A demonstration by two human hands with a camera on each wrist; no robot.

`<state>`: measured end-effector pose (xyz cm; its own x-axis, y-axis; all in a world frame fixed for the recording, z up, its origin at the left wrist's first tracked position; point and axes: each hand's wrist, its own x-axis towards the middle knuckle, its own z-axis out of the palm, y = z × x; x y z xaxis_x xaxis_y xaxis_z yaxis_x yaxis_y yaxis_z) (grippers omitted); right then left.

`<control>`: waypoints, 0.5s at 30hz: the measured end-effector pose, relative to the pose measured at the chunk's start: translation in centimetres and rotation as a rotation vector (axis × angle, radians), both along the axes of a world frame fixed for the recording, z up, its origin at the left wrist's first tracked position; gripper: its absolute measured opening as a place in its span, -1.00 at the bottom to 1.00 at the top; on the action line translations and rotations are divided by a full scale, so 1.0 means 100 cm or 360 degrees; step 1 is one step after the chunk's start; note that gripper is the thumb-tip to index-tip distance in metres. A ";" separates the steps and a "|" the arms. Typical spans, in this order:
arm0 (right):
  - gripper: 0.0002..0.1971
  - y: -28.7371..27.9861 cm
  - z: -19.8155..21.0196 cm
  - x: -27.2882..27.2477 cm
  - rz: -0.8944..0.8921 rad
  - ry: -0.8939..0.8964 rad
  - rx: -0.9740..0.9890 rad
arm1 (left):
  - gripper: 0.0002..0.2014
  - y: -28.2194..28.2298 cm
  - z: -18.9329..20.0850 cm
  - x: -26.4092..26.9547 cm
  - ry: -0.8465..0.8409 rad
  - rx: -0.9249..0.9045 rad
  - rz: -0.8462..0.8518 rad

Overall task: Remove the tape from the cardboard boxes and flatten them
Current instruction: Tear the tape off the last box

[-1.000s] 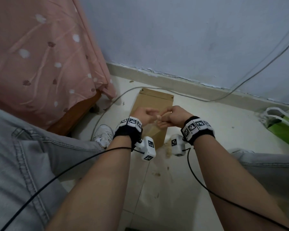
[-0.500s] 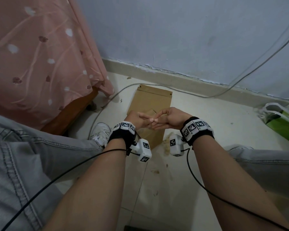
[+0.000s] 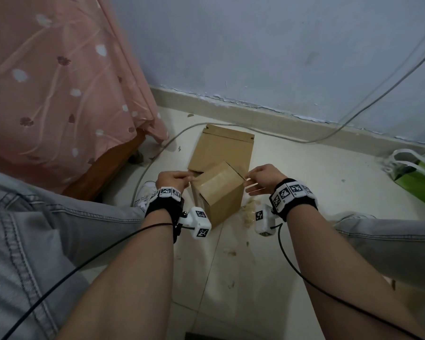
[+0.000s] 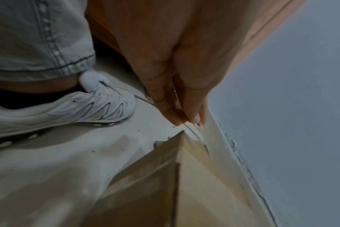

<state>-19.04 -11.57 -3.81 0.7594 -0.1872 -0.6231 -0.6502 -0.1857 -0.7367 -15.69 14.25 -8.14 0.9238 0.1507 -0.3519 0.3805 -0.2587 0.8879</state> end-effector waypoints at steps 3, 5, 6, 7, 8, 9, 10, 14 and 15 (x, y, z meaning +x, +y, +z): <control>-0.77 0.004 -0.005 -0.004 0.0005 0.0031 -0.0012 | -0.89 0.009 -0.006 -0.014 0.0021 0.0133 0.0161; -0.76 0.006 -0.008 -0.004 0.0030 0.0030 -0.0047 | -0.86 0.012 -0.020 -0.019 0.0088 0.0043 0.0242; -0.77 0.007 -0.009 -0.003 0.0029 0.0016 -0.0072 | -0.84 0.015 -0.029 -0.021 0.0108 0.0030 0.0218; -0.77 0.006 -0.011 -0.002 0.0010 -0.0010 -0.0095 | -0.80 0.017 -0.037 -0.022 0.0142 0.0054 0.0164; -0.77 0.006 -0.013 -0.001 -0.0024 -0.0036 -0.0120 | -0.77 0.019 -0.044 -0.024 0.0192 0.0078 0.0100; -0.77 0.005 -0.015 0.001 -0.0068 -0.0060 -0.0144 | -0.76 0.021 -0.047 -0.027 0.0264 0.0104 0.0030; -0.76 0.004 -0.017 0.002 -0.0109 -0.0071 -0.0158 | -0.76 0.023 -0.051 -0.029 0.0335 0.0174 -0.0050; -0.76 0.000 -0.025 0.002 -0.0149 -0.0067 -0.0165 | -0.95 0.024 -0.053 -0.030 0.0510 0.0440 -0.0247; -0.77 -0.001 -0.027 0.001 -0.0149 -0.0062 -0.0164 | -0.91 0.023 -0.053 -0.030 0.0526 0.0505 -0.0273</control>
<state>-18.90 -11.69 -6.54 0.7587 -0.3201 -0.5673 -0.6397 -0.2016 -0.7417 -18.70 16.58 -13.42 0.7914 0.1531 -0.5918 0.5566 -0.5806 0.5943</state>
